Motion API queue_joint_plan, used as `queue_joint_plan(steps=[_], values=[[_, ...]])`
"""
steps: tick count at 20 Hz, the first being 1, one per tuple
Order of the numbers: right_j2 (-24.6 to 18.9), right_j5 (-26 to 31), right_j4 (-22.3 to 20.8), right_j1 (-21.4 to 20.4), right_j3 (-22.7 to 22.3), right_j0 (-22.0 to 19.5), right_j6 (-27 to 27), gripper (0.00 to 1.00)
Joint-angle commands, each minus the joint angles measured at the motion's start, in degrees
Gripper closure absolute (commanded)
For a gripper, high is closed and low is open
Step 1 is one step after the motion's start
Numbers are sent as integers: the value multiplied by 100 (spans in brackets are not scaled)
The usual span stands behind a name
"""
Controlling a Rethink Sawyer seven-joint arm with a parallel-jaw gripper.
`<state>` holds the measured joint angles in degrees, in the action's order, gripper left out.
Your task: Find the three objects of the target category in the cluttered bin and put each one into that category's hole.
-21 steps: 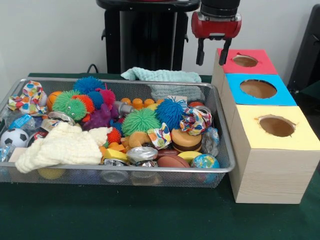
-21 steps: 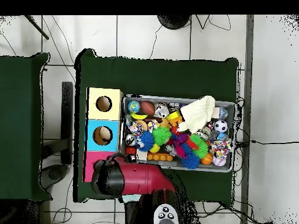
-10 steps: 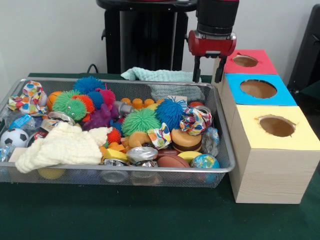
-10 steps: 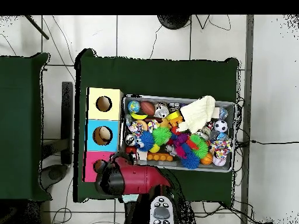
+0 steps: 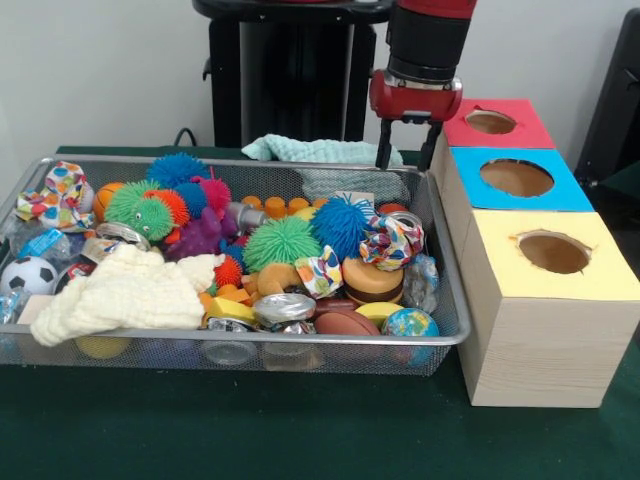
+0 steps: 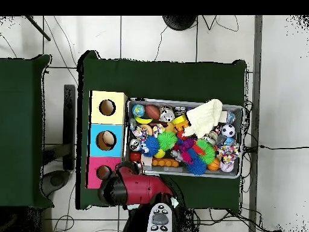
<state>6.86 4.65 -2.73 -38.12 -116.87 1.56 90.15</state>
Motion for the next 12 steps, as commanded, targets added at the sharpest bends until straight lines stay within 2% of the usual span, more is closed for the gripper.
queue_joint_plan(steps=[1, 6, 9, 12], values=[[-236, -1027, -374, 125, 218, -221, 892, 0], [-332, -1653, -591, 147, 171, -279, 996, 0], [-461, -1706, -569, 131, 101, -343, 1081, 0], [-425, -1378, -359, 20, 177, -177, 1001, 0]])
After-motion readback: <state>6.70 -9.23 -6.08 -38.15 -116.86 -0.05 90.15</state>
